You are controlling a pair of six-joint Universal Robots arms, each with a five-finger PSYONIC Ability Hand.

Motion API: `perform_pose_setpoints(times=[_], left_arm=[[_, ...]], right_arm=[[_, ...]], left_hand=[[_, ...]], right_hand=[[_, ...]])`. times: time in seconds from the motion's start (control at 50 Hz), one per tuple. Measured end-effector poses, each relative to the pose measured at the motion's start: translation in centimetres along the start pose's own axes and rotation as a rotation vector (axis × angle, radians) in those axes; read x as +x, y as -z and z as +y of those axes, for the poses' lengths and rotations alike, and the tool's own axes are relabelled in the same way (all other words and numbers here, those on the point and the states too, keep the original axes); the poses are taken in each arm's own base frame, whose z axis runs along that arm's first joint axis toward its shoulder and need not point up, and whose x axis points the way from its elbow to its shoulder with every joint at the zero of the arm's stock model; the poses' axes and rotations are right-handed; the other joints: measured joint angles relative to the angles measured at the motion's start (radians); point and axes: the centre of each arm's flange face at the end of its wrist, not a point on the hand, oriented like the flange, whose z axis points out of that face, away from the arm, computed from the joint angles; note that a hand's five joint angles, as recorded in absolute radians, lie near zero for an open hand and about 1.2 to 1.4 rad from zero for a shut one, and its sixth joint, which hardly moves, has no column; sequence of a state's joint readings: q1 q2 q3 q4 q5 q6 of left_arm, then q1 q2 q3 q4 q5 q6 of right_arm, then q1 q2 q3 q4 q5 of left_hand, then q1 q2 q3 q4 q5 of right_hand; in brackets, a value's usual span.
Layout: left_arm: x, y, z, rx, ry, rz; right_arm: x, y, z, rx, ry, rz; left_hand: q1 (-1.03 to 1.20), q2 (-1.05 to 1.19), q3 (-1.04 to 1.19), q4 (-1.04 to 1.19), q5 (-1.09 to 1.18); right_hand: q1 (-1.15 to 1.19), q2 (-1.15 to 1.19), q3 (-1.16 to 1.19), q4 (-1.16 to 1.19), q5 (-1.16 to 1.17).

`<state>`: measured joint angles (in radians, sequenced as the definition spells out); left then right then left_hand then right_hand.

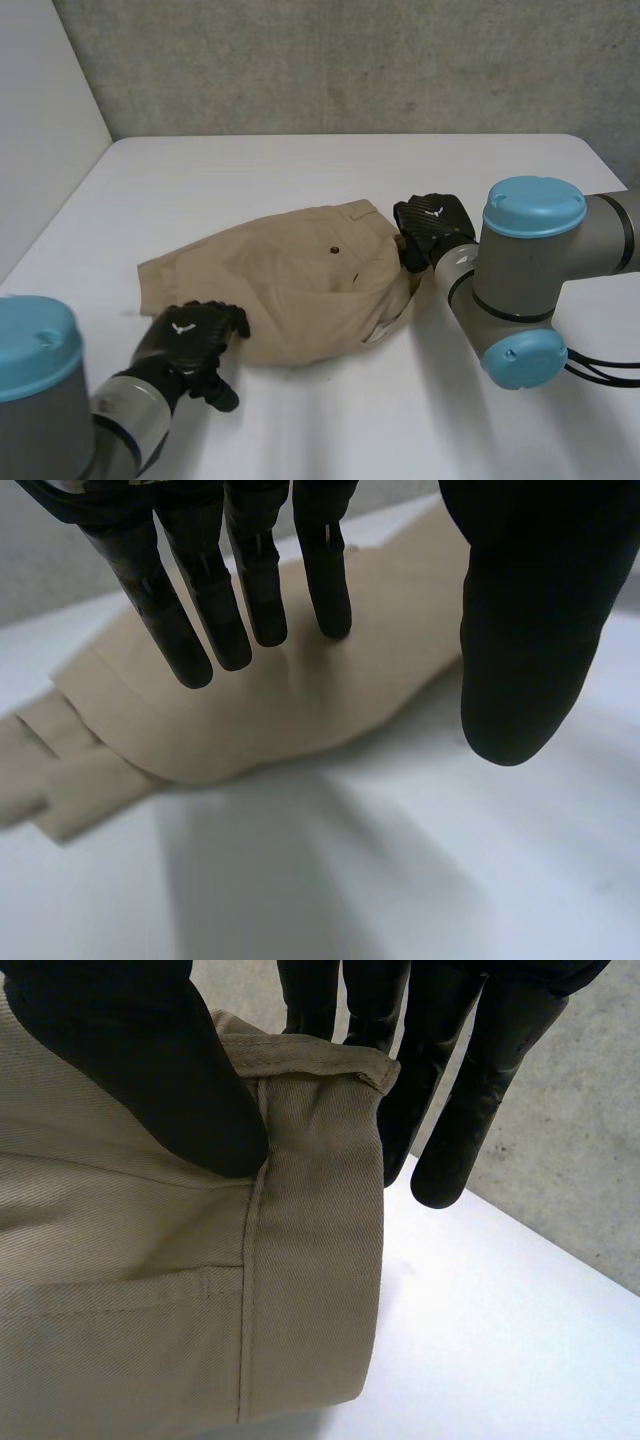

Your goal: Fold the shorts.

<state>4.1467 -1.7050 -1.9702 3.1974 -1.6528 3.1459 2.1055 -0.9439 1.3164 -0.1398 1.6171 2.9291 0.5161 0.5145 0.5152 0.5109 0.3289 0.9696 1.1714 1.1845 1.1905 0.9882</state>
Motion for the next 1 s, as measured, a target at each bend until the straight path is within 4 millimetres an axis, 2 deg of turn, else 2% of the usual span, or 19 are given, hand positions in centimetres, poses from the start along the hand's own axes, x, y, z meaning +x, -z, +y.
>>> perform_pose_setpoints(times=[0.18,0.6,0.66,0.76,0.86,0.88,0.9,0.92,1.0], left_arm=[[0.1,-3.8,1.0,0.009,-0.005,-0.033],[-0.2,-9.1,0.0,0.082,0.0,-0.123],[-0.2,-9.3,0.0,0.084,0.0,-0.126],[-0.4,-10.9,-0.2,0.1,-0.013,-0.151],[-0.8,-11.9,-0.5,0.137,-0.067,-0.176],[-0.8,-12.0,-0.5,0.141,-0.073,-0.179],[-1.0,-12.2,-0.7,0.158,-0.097,-0.189],[-1.2,-12.4,-0.9,0.175,-0.121,-0.199],[-1.7,-12.1,-2.2,0.234,-0.172,-0.222]], right_arm=[[-0.1,0.5,0.0,-0.007,0.004,-0.006],[-0.2,0.9,0.3,-0.016,0.016,-0.018],[-0.2,0.9,0.3,-0.016,0.016,-0.018],[-0.3,0.9,0.4,-0.02,0.018,-0.02],[-0.3,0.9,0.5,-0.021,0.02,-0.02],[-0.3,0.9,0.5,-0.021,0.021,-0.02],[-0.2,0.9,0.5,-0.02,0.024,-0.019],[-0.2,0.9,0.4,-0.018,0.027,-0.019],[-0.1,1.0,0.0,-0.009,0.051,-0.016]], left_hand=[[0.0,0.0,0.0,0.0,0.0],[0.0,0.0,0.0,0.001,0.003],[0.003,0.003,0.003,0.004,0.014],[0.081,0.09,0.09,0.096,0.1],[0.43,0.416,0.399,0.408,0.401],[0.43,0.416,0.399,0.408,0.401],[0.574,0.552,0.545,0.557,0.545],[0.608,0.641,0.638,0.649,0.617],[0.608,0.667,0.668,0.685,0.621]], right_hand=[[0.0,0.0,0.0,0.0,0.0],[0.0,0.0,0.0,0.0,0.0],[0.0,0.0,0.0,0.0,0.0],[0.0,0.0,0.0,0.0,0.0],[0.0,0.0,0.0,0.0,0.0],[0.0,0.0,0.0,0.0,0.0],[0.0,0.0,0.0,0.0,0.0],[0.0,0.0,0.0,0.0,0.0],[0.0,0.0,0.0,0.0,0.0]])
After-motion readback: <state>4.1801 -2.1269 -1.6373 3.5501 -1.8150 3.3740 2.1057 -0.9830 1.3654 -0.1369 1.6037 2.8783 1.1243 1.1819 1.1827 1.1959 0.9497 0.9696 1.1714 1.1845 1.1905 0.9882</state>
